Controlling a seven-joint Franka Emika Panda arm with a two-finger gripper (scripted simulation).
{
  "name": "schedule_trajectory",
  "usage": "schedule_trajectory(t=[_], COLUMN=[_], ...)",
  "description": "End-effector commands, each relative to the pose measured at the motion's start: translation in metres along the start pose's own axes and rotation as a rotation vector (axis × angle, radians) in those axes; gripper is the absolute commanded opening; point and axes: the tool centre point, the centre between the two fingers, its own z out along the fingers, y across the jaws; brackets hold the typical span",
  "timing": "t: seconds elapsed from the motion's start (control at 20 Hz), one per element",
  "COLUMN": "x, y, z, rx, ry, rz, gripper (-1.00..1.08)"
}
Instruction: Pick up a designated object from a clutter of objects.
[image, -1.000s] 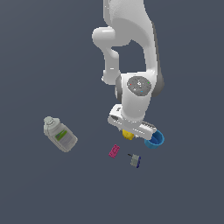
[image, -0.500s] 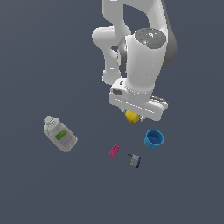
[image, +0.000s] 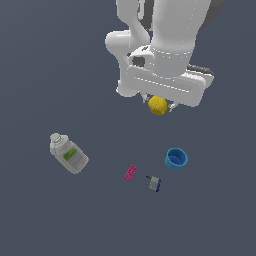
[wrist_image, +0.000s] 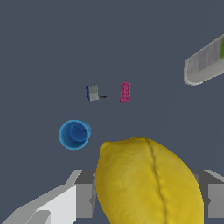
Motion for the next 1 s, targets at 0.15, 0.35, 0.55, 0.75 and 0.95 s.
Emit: schedule_trajectory(t=[0.15,0.35,0.55,0.75,0.95], x=[-0.008,-0.011,-0.013,-0.013,-0.013], y=[0.001,0.000,0.000,0.000,-0.001], z=[-0.049,-0.073,-0.088,-0.095,-0.094], rx=[0.000,0.000,0.000,0.000,0.000], ry=[0.000,0.000,-0.001,-0.001,-0.001], rz=[0.000,0.000,0.000,0.000,0.000], gripper=[-1.00,-1.00,-1.00,-1.00,-1.00])
